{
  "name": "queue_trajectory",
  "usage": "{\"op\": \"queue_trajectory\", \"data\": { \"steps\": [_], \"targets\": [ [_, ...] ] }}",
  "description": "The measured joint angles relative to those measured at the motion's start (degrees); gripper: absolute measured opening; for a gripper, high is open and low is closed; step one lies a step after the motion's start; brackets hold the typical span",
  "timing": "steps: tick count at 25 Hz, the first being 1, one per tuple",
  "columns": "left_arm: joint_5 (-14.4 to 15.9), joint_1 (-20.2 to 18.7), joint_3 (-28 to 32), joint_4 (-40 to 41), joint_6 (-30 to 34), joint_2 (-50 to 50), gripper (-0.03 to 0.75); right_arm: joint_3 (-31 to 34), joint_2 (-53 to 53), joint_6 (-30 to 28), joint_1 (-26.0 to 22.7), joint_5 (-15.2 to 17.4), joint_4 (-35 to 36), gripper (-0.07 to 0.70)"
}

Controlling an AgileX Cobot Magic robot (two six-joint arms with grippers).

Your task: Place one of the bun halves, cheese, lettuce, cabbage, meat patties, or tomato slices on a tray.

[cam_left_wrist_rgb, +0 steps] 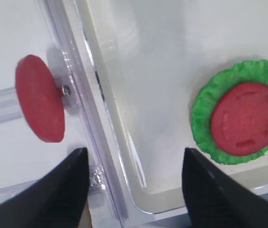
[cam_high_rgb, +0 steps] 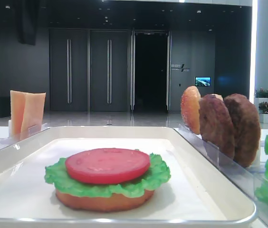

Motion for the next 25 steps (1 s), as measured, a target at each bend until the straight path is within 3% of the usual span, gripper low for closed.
{"op": "queue_trajectory", "data": {
  "steps": [25],
  "targets": [
    [0.4, 14.4, 0.0, 5.3, 1.1, -7.9, 0.471, 0.0, 0.0, 0.0, 0.0, 0.0, 0.0, 0.47]
  ]
}}
